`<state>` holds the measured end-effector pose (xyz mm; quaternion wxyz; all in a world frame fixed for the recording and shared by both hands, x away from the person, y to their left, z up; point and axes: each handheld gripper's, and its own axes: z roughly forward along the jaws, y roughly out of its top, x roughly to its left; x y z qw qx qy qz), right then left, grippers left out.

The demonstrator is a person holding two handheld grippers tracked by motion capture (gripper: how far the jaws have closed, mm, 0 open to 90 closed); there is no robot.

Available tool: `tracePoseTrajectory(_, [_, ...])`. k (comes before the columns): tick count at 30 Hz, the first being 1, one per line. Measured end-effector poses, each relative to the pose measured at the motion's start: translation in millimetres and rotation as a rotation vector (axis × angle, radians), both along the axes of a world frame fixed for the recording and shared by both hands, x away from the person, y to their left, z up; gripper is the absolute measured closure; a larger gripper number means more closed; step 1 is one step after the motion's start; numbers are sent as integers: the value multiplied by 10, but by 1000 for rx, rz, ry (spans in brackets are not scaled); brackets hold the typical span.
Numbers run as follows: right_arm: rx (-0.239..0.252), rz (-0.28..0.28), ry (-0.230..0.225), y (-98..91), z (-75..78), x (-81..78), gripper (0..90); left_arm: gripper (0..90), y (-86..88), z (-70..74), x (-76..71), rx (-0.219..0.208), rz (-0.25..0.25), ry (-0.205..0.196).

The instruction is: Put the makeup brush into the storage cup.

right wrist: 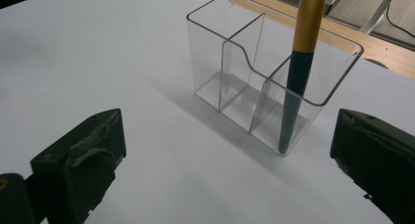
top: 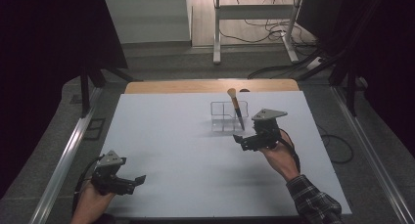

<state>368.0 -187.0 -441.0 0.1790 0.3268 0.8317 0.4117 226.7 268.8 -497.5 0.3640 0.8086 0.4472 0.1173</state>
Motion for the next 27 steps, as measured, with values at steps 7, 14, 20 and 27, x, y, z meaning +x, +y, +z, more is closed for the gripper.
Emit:
tracePoseTrajectory(7, [-18,10,4,-17,-18,-55,0,0,0,0,-1,1,0,0])
tracePoseTrajectory(14, [-19,15,14,-42,-44,-98,0,0,-2,1,-2,3,-2,3])
tracePoseTrajectory(20, [-21,20,19,-49,-51,-134,0,0,-1,0,-4,3,-1,3])
tracePoseTrajectory(27, [-23,22,25,-72,-55,-164,0,0,-1,-3,-9,5,0,4])
